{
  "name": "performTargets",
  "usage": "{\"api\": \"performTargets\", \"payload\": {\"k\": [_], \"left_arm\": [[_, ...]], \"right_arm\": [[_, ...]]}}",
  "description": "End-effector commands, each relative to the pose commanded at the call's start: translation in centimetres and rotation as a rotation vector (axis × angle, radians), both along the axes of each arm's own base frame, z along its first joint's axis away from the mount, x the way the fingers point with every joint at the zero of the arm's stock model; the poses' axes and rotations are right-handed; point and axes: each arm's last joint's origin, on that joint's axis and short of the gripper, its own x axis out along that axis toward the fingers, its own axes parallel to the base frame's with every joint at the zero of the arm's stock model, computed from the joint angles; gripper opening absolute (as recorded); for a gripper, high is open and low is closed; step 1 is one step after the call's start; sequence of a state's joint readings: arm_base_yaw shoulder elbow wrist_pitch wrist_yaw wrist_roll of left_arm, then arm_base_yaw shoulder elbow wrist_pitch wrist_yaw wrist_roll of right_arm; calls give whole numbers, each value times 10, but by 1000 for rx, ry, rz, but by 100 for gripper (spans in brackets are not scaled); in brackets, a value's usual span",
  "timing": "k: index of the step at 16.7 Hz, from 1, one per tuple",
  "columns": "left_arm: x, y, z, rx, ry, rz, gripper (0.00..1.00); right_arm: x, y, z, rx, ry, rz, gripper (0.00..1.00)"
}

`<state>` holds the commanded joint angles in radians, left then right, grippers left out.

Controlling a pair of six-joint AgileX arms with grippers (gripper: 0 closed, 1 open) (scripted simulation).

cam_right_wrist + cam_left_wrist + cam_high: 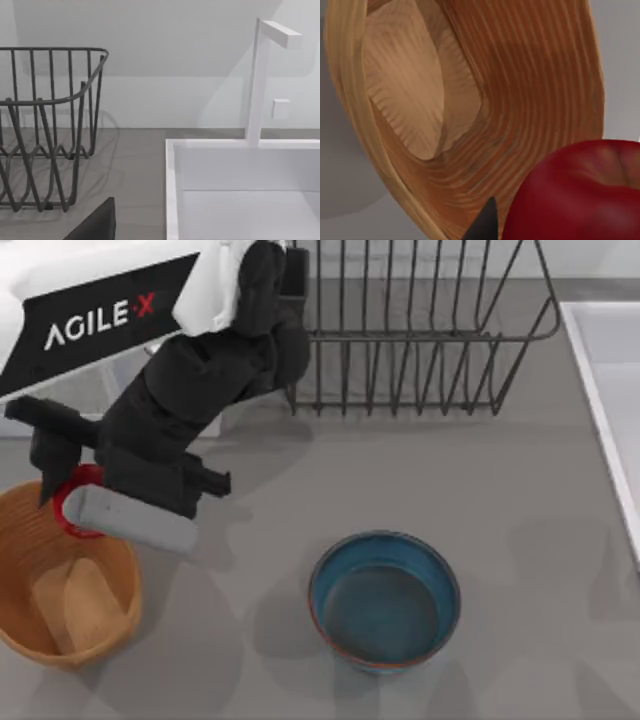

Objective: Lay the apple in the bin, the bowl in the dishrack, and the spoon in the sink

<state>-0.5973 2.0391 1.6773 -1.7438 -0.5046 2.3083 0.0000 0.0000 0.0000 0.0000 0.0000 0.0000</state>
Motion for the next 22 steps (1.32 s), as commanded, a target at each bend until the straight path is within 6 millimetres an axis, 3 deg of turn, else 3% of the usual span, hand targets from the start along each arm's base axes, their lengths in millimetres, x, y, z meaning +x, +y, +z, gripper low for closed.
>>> {"api": "performTargets", "payload": {"k": [7, 10, 19, 22], "left_arm": [[-4, -1, 4, 19, 58, -87, 0], [5, -4, -3, 5, 42, -81, 0], [-8, 34, -47, 17, 56, -86, 0], [-11, 39, -53, 19, 58, -87, 0]], "right_arm": [[0, 0, 0, 0, 0, 0, 100], [0, 0, 0, 0, 0, 0, 100], [0, 0, 0, 0, 0, 0, 100], [0, 0, 0, 0, 0, 0, 100]]}}
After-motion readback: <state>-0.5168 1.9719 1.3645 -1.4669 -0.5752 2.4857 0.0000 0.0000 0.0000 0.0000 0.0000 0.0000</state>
